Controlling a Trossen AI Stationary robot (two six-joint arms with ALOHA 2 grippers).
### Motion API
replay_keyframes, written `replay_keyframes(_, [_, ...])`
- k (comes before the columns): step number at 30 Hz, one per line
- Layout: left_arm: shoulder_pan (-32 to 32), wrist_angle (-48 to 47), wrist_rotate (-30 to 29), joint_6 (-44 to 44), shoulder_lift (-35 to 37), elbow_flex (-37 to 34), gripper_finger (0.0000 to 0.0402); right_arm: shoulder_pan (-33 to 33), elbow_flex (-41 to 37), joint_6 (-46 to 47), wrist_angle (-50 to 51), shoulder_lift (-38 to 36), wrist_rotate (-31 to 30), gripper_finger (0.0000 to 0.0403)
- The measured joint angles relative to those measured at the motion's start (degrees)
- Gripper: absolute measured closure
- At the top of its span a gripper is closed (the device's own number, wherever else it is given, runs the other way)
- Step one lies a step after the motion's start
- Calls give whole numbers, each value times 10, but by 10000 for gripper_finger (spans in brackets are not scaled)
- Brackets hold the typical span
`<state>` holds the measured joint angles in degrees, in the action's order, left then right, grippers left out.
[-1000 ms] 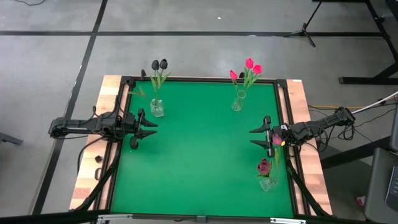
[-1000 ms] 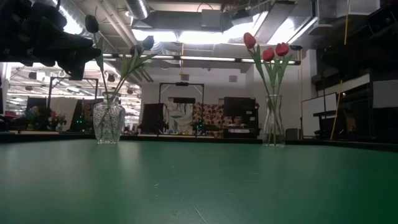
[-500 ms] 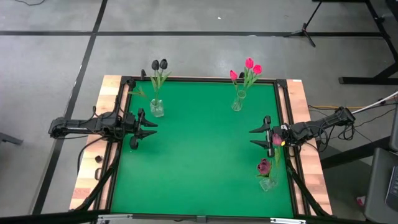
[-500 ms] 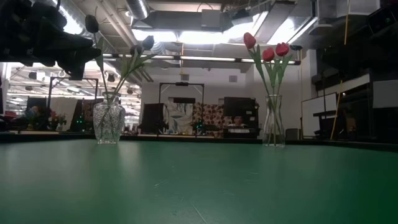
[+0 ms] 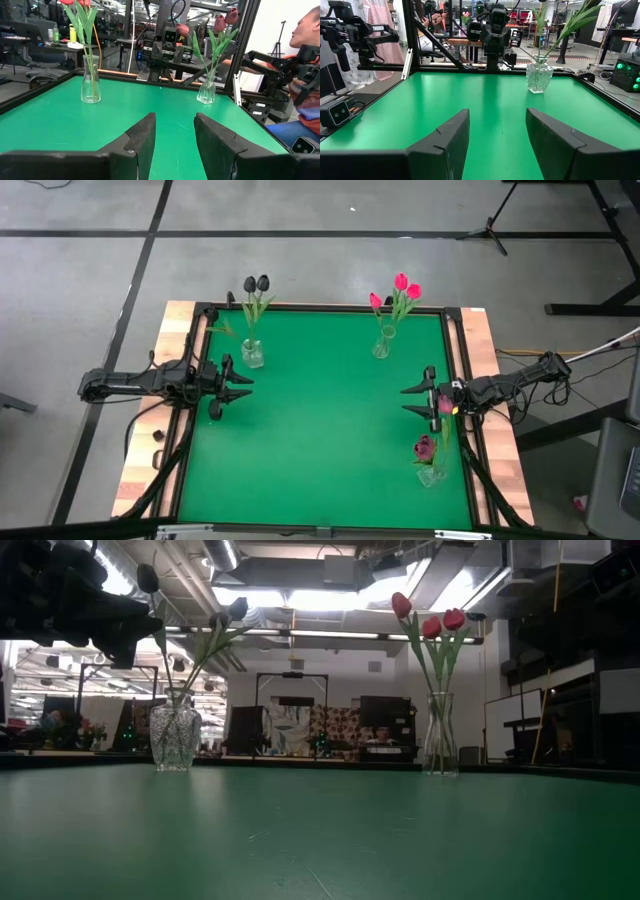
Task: Sort flowers into vase by color
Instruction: Return to Home Position
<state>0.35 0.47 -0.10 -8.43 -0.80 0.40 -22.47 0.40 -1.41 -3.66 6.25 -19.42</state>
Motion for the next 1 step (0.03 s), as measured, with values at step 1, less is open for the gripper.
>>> replay_keyframes(1, [0,0,0,0,0,0,268,0,0,0,0,0,0,210])
